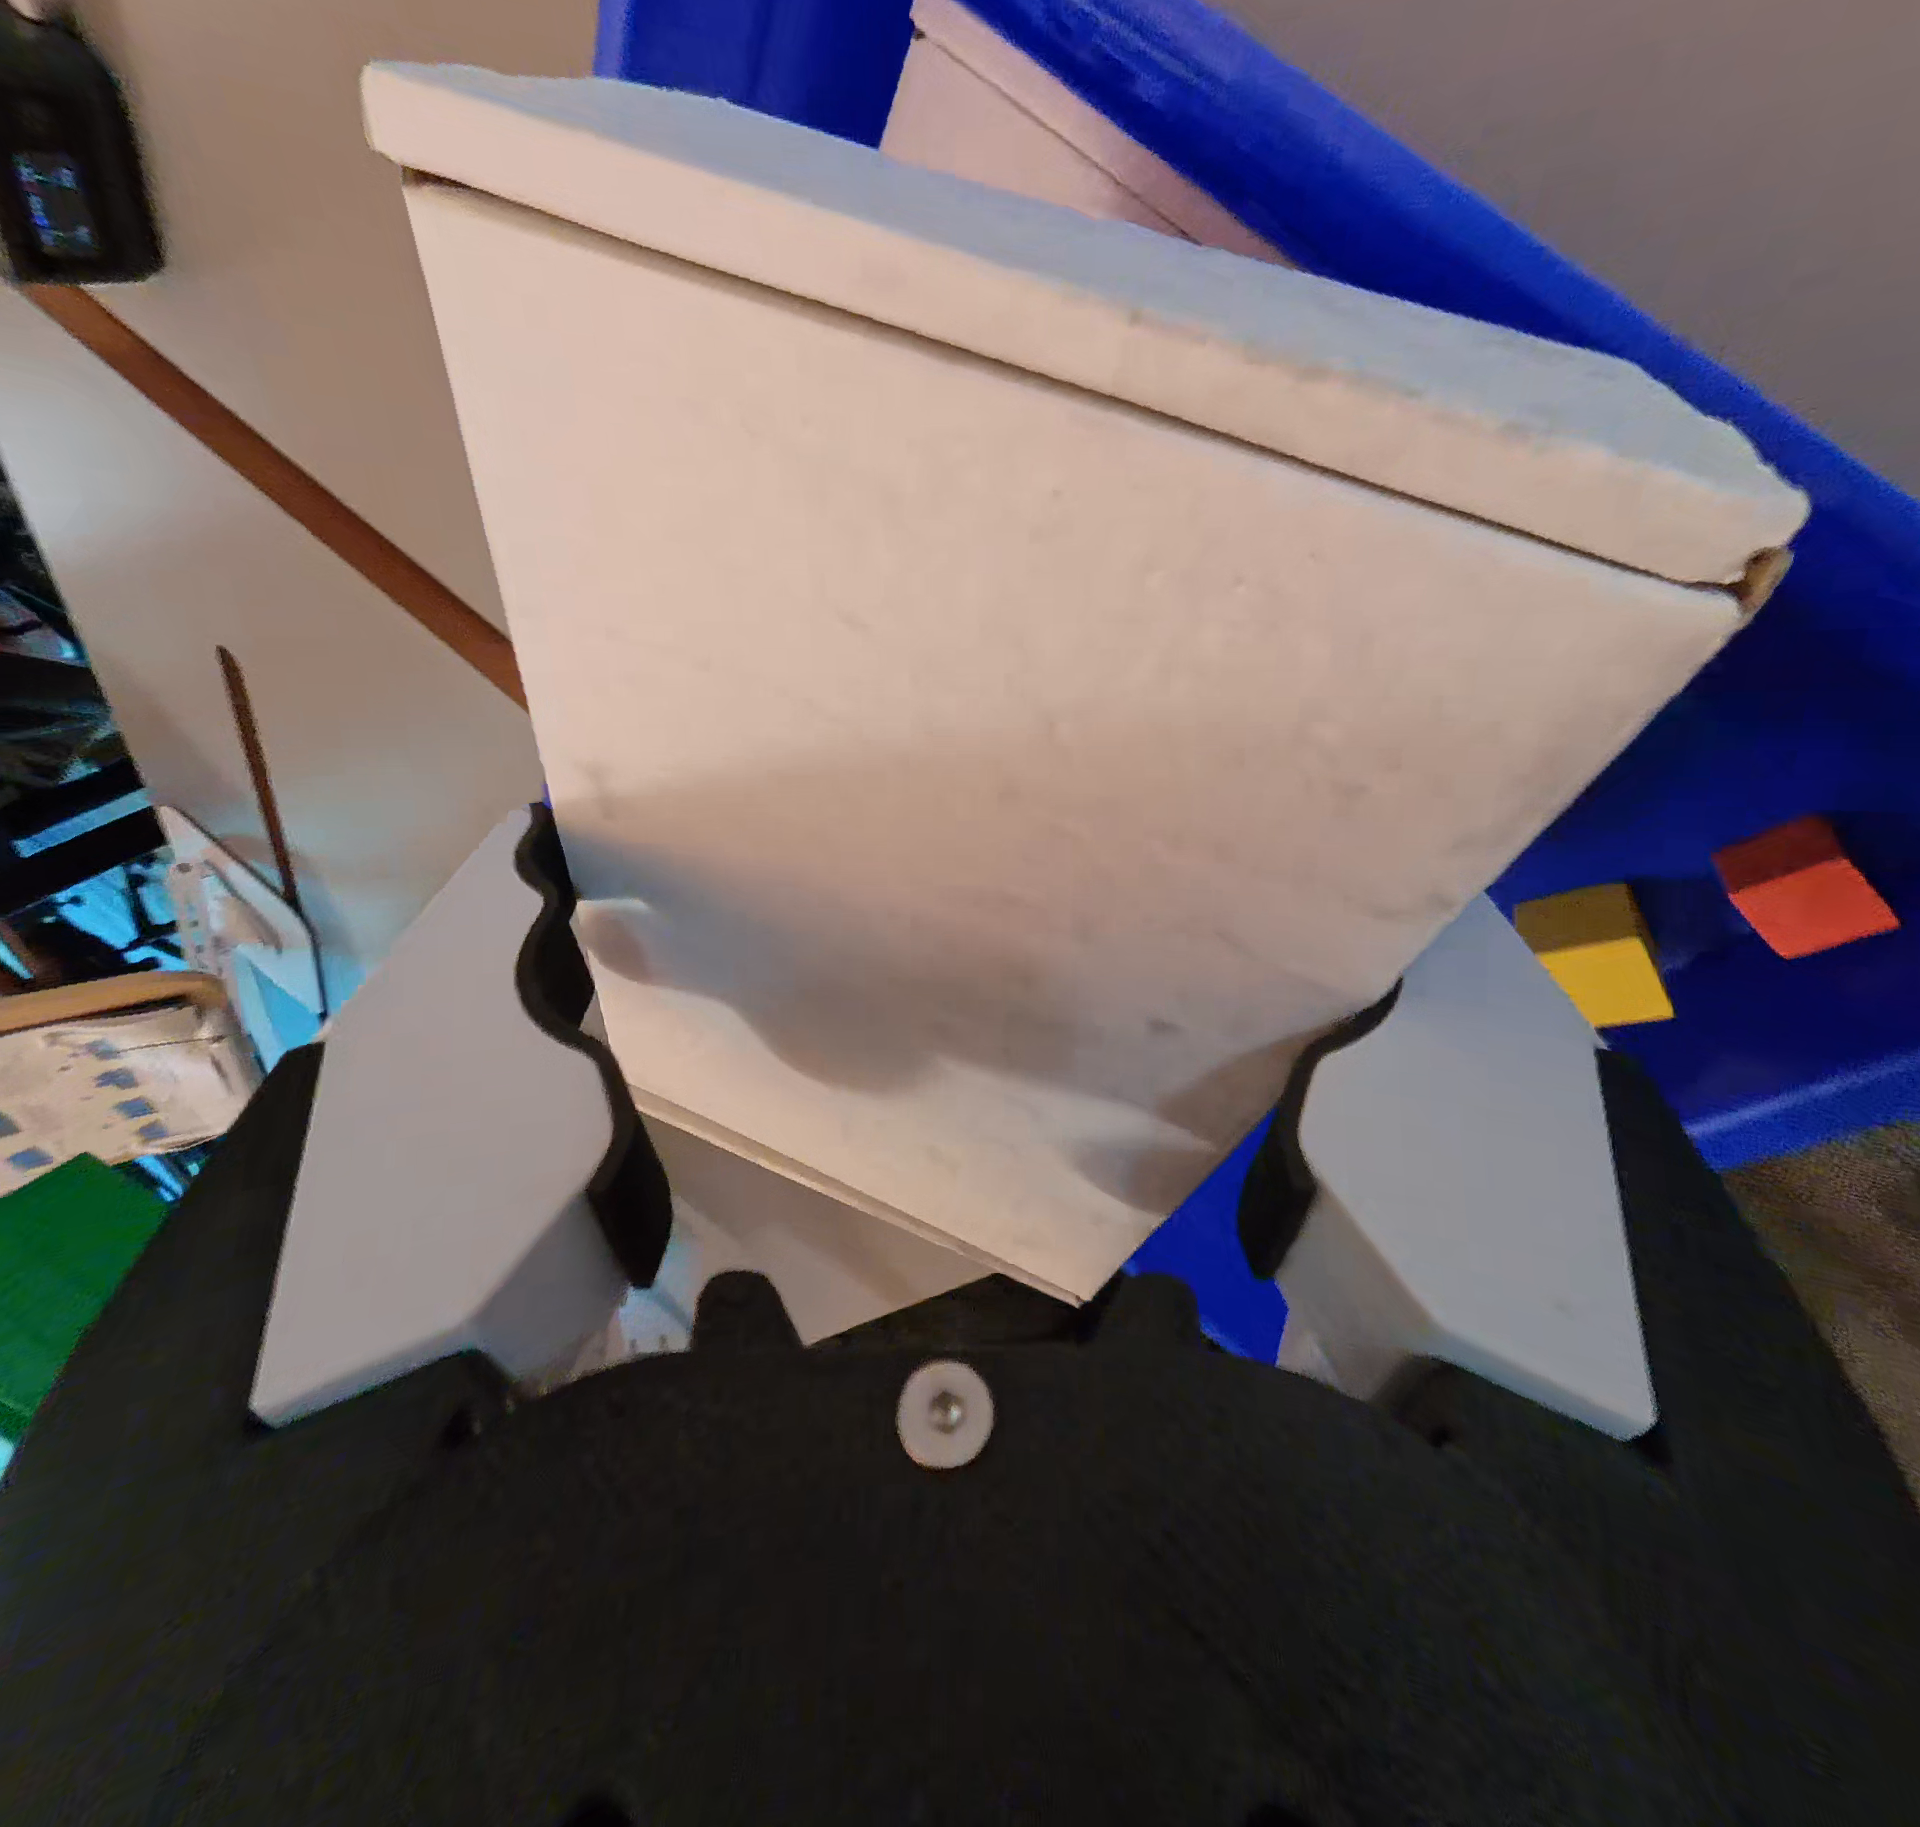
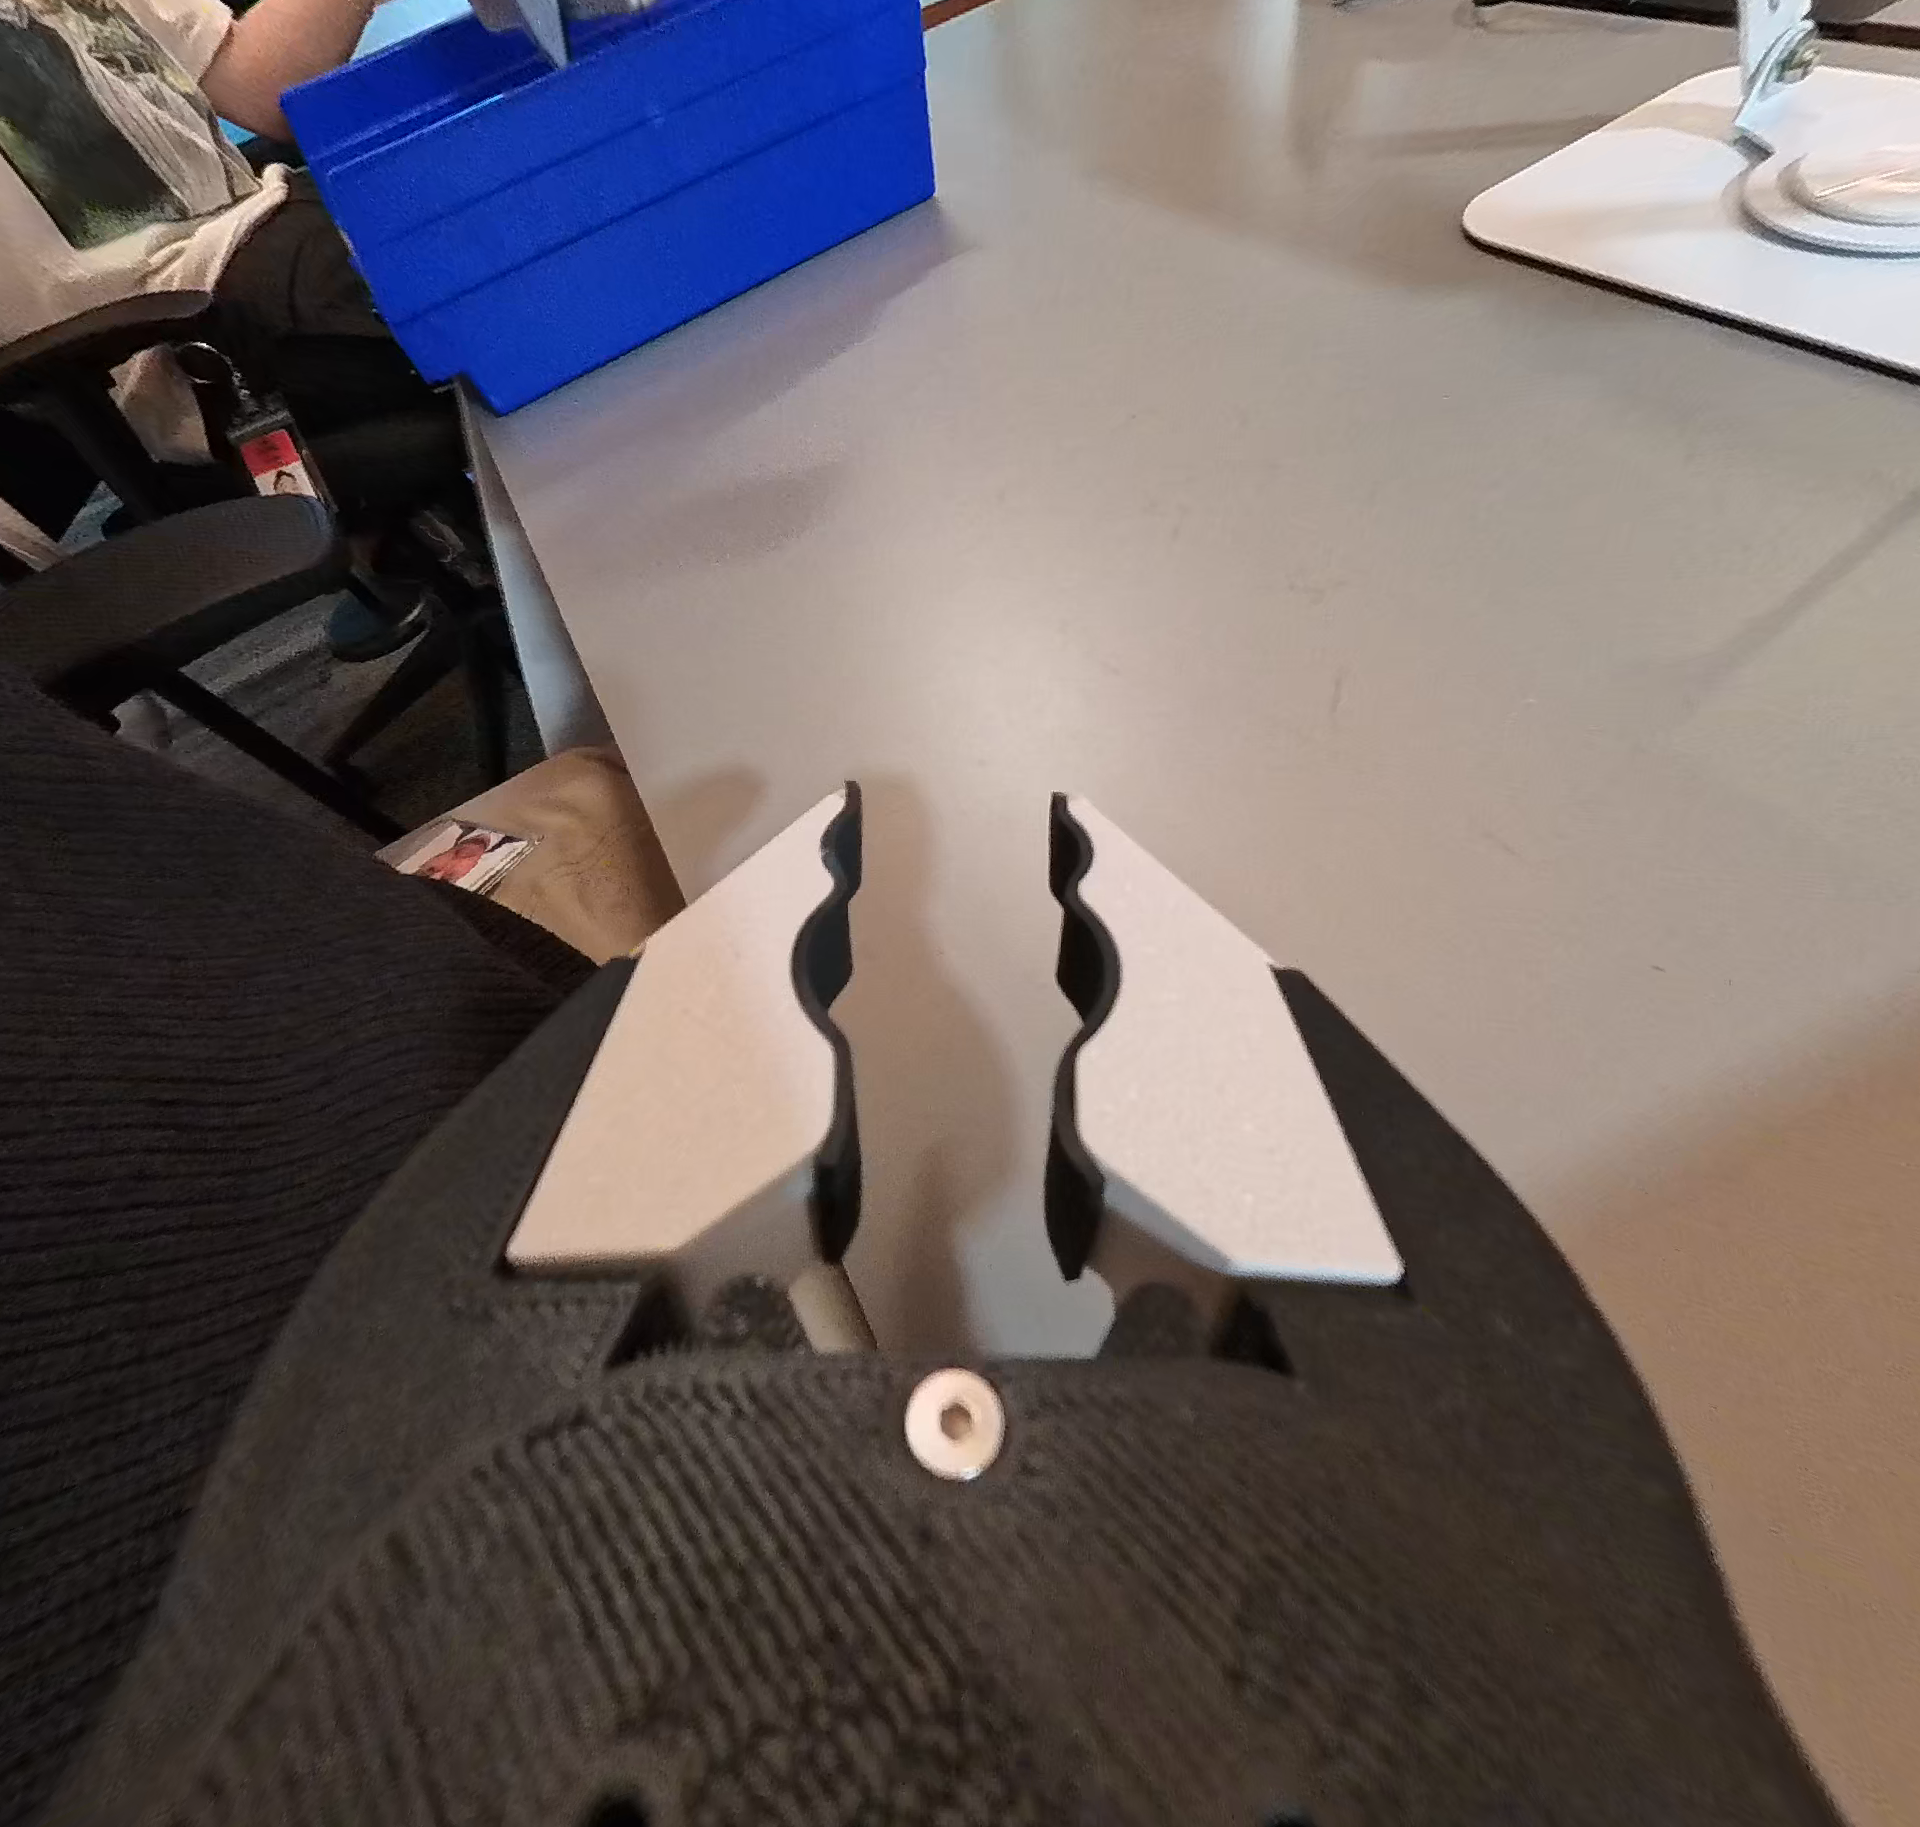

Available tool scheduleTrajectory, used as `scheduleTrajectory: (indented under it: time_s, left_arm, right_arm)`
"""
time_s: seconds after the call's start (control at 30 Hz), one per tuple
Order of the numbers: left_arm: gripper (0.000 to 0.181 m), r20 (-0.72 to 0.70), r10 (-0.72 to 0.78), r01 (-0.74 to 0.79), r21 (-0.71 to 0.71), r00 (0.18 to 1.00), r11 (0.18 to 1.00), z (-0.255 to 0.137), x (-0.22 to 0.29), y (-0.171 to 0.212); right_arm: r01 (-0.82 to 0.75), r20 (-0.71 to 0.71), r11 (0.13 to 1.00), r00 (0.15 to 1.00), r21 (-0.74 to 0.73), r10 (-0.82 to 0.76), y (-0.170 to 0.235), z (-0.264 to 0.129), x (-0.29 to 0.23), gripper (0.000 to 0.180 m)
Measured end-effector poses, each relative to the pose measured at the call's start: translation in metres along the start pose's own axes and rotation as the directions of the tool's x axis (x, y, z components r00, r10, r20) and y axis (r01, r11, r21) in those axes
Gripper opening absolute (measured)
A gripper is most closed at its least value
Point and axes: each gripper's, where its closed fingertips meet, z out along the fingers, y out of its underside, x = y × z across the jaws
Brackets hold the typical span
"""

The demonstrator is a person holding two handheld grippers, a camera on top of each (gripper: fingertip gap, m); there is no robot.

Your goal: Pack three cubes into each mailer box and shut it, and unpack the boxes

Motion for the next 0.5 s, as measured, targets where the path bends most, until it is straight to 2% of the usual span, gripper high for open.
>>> scheduleTrajectory:
  time_s: [0.1, 0.2, 0.33, 0.5]
  left_arm:
    - [0.144, 0.042, 0.016, -0.017, 0.039, 0.999, 0.999, -0.032, 0.003, -0.009]
    - [0.145, 0.097, 0.035, -0.047, 0.124, 0.995, 0.991, -0.069, 0.007, -0.039]
    - [0.145, 0.089, 0.115, -0.134, 0.246, 0.989, 0.960, -0.104, 0.040, -0.097]
    - [0.144, 0.096, 0.242, -0.260, 0.376, 0.965, 0.889, -0.122, 0.096, -0.179]
  right_arm:
    - [0.011, 0.007, 1.000, 1.000, -0.002, -0.011, 0.000, 0.000, -0.004, 0.035]
    - [0.028, 0.016, 1.000, 0.999, 0.006, -0.028, -0.004, 0.000, -0.007, 0.035]
    - [0.059, 0.031, 0.998, 0.998, 0.017, -0.059, -0.009, 0.000, -0.013, 0.035]
    - [0.140, 0.041, 0.989, 0.989, 0.049, -0.142, -0.017, 0.000, -0.025, 0.031]
